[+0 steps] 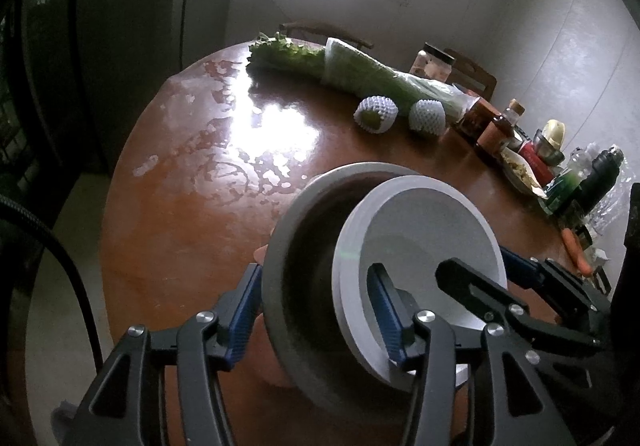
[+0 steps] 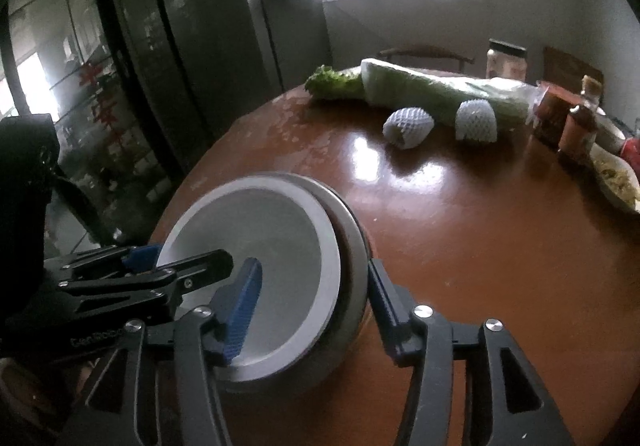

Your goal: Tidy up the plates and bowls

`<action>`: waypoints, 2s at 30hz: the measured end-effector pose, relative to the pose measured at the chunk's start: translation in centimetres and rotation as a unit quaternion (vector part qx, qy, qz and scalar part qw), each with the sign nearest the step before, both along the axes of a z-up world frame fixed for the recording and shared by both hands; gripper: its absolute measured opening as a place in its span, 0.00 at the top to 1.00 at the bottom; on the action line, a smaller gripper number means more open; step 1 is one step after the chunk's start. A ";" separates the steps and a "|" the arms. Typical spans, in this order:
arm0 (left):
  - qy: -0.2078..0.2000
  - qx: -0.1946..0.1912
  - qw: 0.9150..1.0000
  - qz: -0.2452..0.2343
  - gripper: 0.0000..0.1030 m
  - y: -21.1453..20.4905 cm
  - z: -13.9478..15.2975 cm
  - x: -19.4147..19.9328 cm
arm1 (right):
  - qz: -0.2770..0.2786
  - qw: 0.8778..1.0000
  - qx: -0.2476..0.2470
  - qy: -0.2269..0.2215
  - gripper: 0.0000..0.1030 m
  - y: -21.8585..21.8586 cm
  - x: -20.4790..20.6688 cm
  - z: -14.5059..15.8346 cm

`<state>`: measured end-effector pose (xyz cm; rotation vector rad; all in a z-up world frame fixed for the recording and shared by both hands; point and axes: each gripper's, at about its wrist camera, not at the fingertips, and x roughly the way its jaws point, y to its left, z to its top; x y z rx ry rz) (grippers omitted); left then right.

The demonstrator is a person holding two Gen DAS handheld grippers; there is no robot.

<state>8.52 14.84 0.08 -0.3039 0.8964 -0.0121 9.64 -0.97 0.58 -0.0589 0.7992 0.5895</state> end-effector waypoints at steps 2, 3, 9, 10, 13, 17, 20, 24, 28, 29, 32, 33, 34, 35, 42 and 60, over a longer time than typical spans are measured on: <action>-0.003 0.000 1.000 -0.001 0.48 0.0 0.2 -0.2 | -0.002 1.000 0.003 -0.004 0.44 -0.2 -0.1 0.3; -0.004 0.002 1.000 -0.001 0.48 -0.1 0.4 -0.3 | -0.002 1.000 0.002 -0.005 0.44 -0.2 -0.2 0.4; -0.012 0.008 1.000 0.004 0.46 -0.1 1.2 -1.1 | -0.003 1.000 0.002 -0.017 0.41 -0.3 -0.8 0.9; -0.013 0.009 1.000 0.004 0.46 -0.1 1.3 -1.1 | -0.004 1.000 0.002 -0.020 0.40 -0.4 -0.9 1.1; -0.016 0.011 1.000 0.007 0.45 -0.1 1.6 -1.5 | -0.009 0.999 -0.003 -0.037 0.38 -0.6 -1.5 1.5; -0.024 0.019 1.000 0.009 0.45 -0.3 2.3 -2.1 | -0.016 0.999 -0.006 -0.052 0.38 -1.0 -2.2 2.1; -0.031 0.025 0.999 0.007 0.44 -0.6 2.9 -2.7 | -0.017 0.998 -0.006 -0.061 0.38 -1.4 -2.8 2.6; -0.036 0.035 0.999 0.009 0.43 -1.0 3.2 -3.7 | -0.018 0.998 -0.002 -0.068 0.38 -2.1 -3.7 3.0; -0.030 0.046 0.998 0.012 0.42 -1.5 3.1 -4.7 | -0.021 0.997 -0.001 -0.069 0.37 -2.9 -4.8 3.1; -0.030 0.049 0.998 0.013 0.42 -1.6 3.2 -4.9 | -0.023 0.997 0.000 -0.068 0.37 -3.0 -5.0 3.1; -0.032 0.055 0.998 0.013 0.42 -2.2 3.4 -5.5 | -0.028 0.997 0.004 -0.067 0.37 -3.6 -5.7 3.2; -0.032 0.056 0.998 0.013 0.42 -2.5 3.4 -5.7 | -0.029 0.997 0.005 -0.069 0.37 -3.8 -6.0 3.3; -0.034 0.057 0.998 0.012 0.41 -2.8 3.5 -6.0 | -0.030 0.997 0.005 -0.071 0.37 -4.0 -6.3 3.4; -0.034 0.058 0.998 0.010 0.41 -3.1 3.5 -6.3 | -0.029 0.997 0.002 -0.072 0.37 -4.1 -6.7 3.4; -0.039 0.060 0.997 0.015 0.39 -4.8 3.5 -8.2 | -0.043 0.996 0.008 -0.072 0.33 -5.7 -9.1 3.1; -0.024 0.075 0.997 -0.011 0.38 -8.0 0.8 -10.7 | -0.087 0.993 0.001 -0.075 0.27 -9.1 -13.6 0.4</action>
